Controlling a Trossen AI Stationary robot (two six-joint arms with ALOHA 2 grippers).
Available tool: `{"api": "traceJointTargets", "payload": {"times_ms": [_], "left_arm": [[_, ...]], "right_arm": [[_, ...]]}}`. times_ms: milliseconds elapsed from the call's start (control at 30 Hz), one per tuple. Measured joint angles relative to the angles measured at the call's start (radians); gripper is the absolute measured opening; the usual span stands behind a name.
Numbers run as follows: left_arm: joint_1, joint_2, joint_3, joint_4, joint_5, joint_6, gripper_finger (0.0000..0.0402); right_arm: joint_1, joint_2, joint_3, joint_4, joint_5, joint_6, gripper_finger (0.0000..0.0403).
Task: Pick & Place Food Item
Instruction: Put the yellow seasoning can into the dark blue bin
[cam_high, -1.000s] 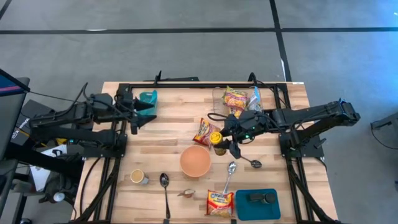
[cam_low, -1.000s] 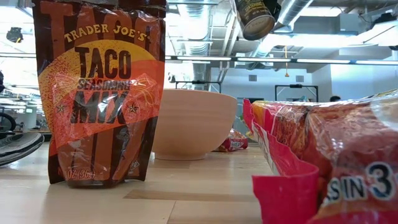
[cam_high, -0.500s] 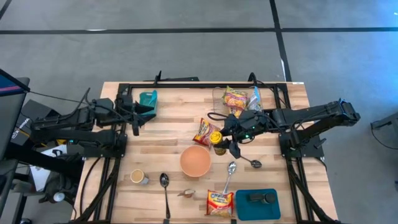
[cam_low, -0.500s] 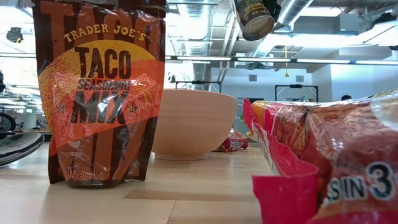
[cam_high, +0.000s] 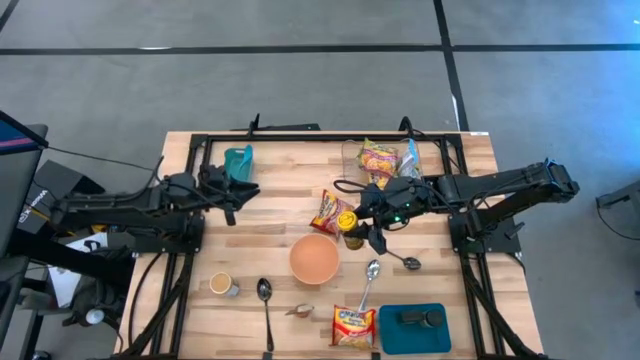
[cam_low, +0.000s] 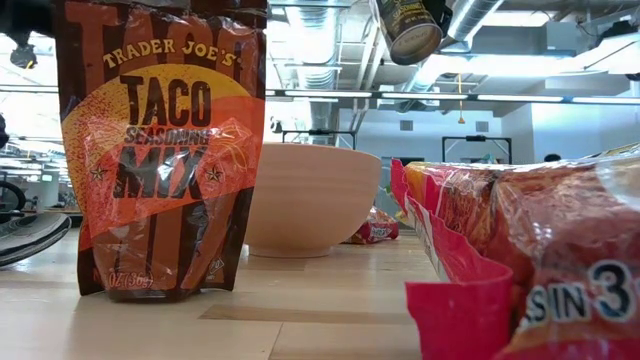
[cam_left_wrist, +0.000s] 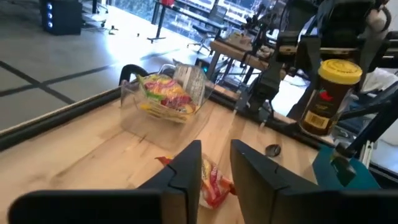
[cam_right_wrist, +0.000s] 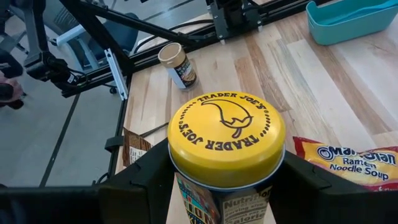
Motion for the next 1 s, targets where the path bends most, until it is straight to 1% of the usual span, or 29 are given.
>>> {"api": "traceJointTargets", "payload": {"times_ms": [233, 500, 700, 1000], "left_arm": [[0.000, -0.077, -0.079, 0.034, 0.001, -0.063, 0.0043], [0.000, -0.090, -0.107, 0.031, 0.002, -0.078, 0.0018], [0.000, -0.090, -0.109, 0.032, 0.002, -0.078, 0.0010], [0.000, -0.090, -0.109, 0.032, 0.001, -0.078, 0.0015]], "right_arm": [[0.000, 0.000, 0.000, -0.003, 0.000, 0.000, 0.0194], [0.000, 0.000, 0.000, -0.006, 0.000, 0.000, 0.0194], [0.000, 0.000, 0.000, -0.006, 0.000, 0.000, 0.0197], [0.000, 0.000, 0.000, -0.006, 0.000, 0.000, 0.0197]]}}
